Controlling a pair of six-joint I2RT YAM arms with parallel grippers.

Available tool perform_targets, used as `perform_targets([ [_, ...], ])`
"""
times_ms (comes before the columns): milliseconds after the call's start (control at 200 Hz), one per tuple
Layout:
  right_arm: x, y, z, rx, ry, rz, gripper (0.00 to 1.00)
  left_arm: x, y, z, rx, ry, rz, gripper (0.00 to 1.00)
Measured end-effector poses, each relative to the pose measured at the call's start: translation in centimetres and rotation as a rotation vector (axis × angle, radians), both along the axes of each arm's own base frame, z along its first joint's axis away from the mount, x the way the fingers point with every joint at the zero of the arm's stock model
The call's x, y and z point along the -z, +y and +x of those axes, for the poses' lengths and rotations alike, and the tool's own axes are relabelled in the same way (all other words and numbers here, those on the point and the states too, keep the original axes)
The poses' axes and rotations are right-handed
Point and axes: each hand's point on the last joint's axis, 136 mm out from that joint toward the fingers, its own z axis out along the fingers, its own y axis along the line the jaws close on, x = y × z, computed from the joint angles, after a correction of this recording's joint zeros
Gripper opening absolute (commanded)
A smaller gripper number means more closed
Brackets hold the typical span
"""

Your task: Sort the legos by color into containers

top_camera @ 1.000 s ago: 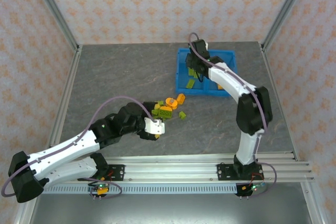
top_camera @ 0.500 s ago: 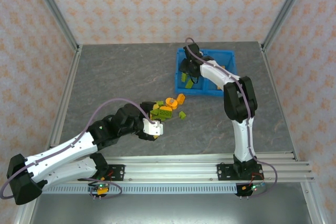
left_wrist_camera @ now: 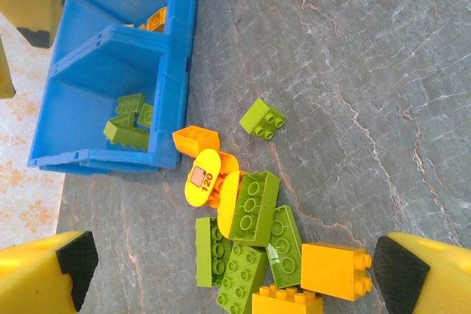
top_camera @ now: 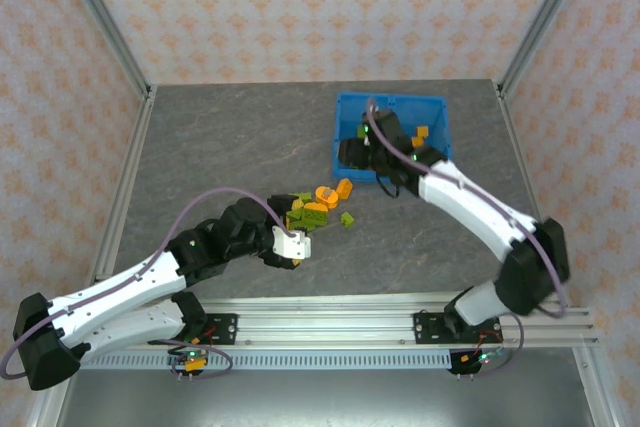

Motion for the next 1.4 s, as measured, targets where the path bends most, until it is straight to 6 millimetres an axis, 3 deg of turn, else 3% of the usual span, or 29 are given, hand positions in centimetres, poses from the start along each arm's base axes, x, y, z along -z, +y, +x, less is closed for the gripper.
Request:
perform_targets([
  [55,0.8,1.0,-3.0,-0.091,0.008,-0.017,0.67,0.0,0.0,0.0,0.002,-0.001,0.002,1.0],
  [115,3.2,1.2,-5.4,-0.159,0.05,-0.063,0.7,0.0,0.0,-0.1,0.006,-0.002,0.004,1.0],
  [255,10.2,-0.5,-8.1,-0.217,0.22,-0.227,0.71,0.3,-0.2,-0.3,0.02,0.009,0.007,1.0],
  [380,14.1,-1.0,-8.3,-0.232,0.31,-0.328,0.69,0.9,-0.2,-0.4,0.028,0.03,0.023,1.0],
  [526,17.1,-0.4,-7.7,-0.239,0.369,-0.377,0.62,1.0,-0.2,-0.4,0.027,0.032,0.026,1.0],
  [746,19.0,1.2,-5.7,-0.227,0.372,-0.376,0.28,0.9,-0.2,-0.4,0.027,0.029,0.023,1.0],
  [906,18.7,1.2,-5.5,-0.196,0.368,-0.363,0.21,0.4,-0.1,-0.5,0.027,0.017,0.009,1.0],
  [976,17.6,1.2,-5.3,-0.185,0.344,-0.344,0.2,0.1,-0.1,-0.5,0.025,0.012,0.0,1.0],
  [1076,13.8,1.3,-4.7,-0.163,0.257,-0.284,0.2,-0.5,-0.1,-0.3,0.004,0.006,-0.029,1.0],
  [1211,6.8,0.5,-3.4,-0.097,0.089,-0.173,0.19,-1.4,0.2,0.7,-0.076,0.0,-0.077,1.0],
  [1316,3.1,-1.4,-0.7,0.009,-0.004,-0.123,0.18,-2.2,0.9,1.9,-0.185,-0.004,-0.116,1.0],
  [1396,1.8,-2.8,2.2,0.092,-0.025,-0.11,0.18,-3.2,1.5,3.2,-0.279,-0.018,-0.142,1.0],
])
